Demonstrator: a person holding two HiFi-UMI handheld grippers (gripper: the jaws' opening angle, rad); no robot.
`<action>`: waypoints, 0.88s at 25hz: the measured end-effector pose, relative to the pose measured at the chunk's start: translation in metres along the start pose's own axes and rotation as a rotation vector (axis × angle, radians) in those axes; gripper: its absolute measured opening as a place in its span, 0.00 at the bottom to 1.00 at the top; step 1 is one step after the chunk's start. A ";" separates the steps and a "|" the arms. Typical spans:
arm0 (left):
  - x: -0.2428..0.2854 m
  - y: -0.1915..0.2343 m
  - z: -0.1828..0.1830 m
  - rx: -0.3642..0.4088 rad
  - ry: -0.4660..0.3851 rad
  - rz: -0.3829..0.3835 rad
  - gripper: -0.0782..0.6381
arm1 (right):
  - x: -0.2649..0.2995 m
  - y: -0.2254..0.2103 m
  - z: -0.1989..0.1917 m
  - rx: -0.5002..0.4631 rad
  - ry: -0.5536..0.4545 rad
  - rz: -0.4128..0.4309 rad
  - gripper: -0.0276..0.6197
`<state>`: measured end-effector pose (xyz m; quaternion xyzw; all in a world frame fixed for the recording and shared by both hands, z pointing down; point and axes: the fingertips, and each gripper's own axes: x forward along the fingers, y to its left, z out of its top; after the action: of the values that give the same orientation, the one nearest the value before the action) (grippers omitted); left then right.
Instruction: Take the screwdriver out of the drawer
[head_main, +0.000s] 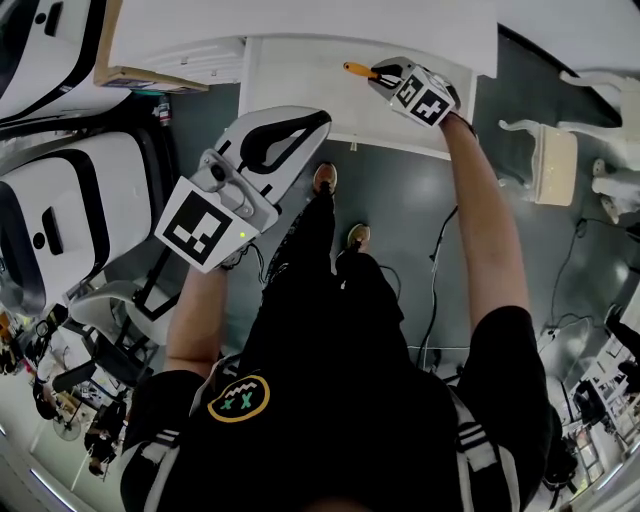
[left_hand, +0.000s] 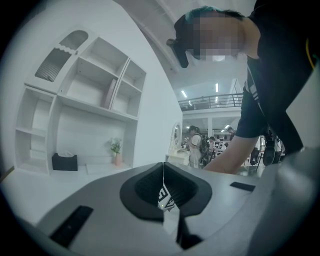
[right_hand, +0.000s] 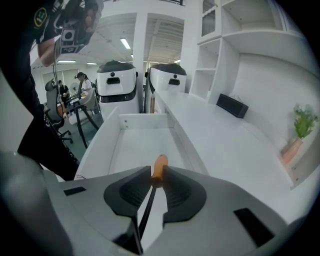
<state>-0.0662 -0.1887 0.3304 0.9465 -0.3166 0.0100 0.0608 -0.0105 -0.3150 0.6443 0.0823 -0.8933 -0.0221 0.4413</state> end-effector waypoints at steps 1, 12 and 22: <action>0.000 -0.003 0.002 0.003 -0.004 -0.004 0.14 | -0.006 -0.001 0.003 -0.005 -0.008 -0.008 0.19; -0.003 -0.036 0.026 0.041 -0.039 -0.040 0.14 | -0.076 0.014 0.032 -0.049 -0.054 -0.079 0.19; -0.010 -0.064 0.041 0.153 -0.062 -0.064 0.14 | -0.152 0.036 0.073 -0.064 -0.170 -0.152 0.19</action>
<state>-0.0365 -0.1371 0.2822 0.9580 -0.2860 0.0028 -0.0216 0.0179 -0.2563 0.4843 0.1333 -0.9176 -0.0907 0.3632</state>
